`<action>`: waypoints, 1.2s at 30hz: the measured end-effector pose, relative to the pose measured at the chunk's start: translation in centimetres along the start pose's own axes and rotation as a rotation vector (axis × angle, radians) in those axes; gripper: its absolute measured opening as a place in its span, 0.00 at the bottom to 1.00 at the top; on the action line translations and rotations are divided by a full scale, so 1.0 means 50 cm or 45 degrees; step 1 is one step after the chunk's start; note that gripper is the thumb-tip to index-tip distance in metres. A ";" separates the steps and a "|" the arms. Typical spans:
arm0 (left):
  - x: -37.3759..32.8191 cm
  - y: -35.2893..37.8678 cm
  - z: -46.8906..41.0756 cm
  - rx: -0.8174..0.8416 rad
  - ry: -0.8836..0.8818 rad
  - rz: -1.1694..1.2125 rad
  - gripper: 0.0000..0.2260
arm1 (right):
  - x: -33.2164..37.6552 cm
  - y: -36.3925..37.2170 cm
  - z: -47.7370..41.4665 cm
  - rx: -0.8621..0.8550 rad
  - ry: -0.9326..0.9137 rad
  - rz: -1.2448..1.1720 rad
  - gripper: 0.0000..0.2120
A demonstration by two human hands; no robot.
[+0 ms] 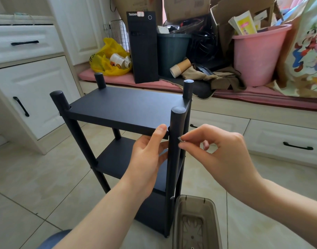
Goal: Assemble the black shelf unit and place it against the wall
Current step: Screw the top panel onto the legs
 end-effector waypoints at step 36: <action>0.001 0.006 0.002 -0.025 0.005 0.067 0.18 | -0.039 0.022 -0.025 0.200 0.664 -0.538 0.21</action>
Point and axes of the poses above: each hand's wrist, its own z-axis away from the middle knuckle, its own y-axis out of the palm, x = y × z, the point moved 4 cm from there along -z, towards the middle knuckle, and after that the axes turned 1 degree about -x, right-handed, at the moved point
